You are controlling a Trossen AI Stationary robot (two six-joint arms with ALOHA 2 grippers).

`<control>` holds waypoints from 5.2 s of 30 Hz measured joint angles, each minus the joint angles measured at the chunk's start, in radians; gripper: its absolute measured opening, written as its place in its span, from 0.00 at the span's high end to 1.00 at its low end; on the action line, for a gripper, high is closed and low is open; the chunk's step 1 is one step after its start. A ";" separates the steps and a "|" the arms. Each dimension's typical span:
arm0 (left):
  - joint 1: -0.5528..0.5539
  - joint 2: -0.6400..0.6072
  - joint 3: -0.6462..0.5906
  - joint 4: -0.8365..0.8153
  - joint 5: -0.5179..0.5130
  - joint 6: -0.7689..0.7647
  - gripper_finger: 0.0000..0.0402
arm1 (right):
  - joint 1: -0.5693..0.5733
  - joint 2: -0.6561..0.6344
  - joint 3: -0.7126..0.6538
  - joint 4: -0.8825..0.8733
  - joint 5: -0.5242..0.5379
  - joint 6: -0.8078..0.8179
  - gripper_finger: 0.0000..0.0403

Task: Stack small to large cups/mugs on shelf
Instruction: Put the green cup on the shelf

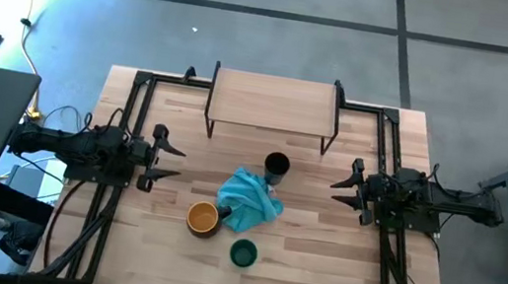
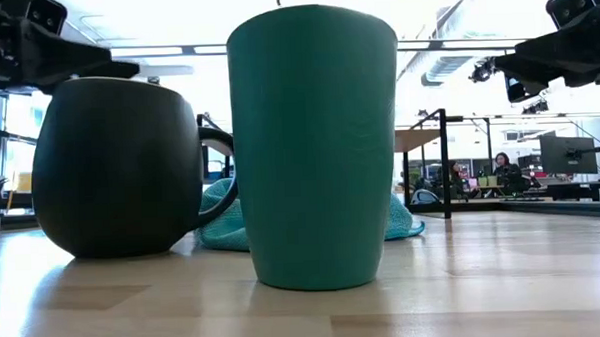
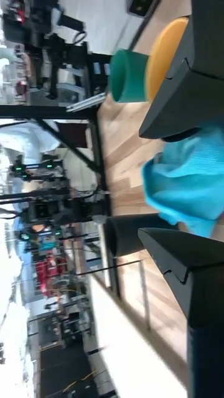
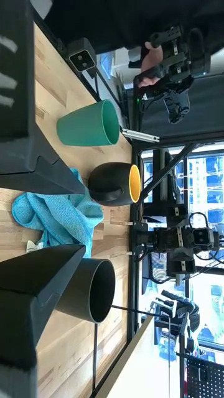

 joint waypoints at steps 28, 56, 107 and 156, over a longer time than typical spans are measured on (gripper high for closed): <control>0.000 0.000 0.000 0.400 -0.032 -0.887 0.41 | -0.002 0.000 -0.002 0.233 0.127 0.523 0.68; 0.000 0.000 0.000 0.344 -0.092 -1.091 0.41 | 0.000 0.015 -0.001 0.333 0.372 1.145 0.68; -0.295 0.399 0.131 0.292 0.162 -1.191 0.41 | 0.209 1.030 0.813 -0.237 0.074 0.643 0.68; -0.294 0.399 0.140 0.092 0.158 -1.198 0.41 | 0.443 1.672 1.407 -0.585 0.331 0.759 0.68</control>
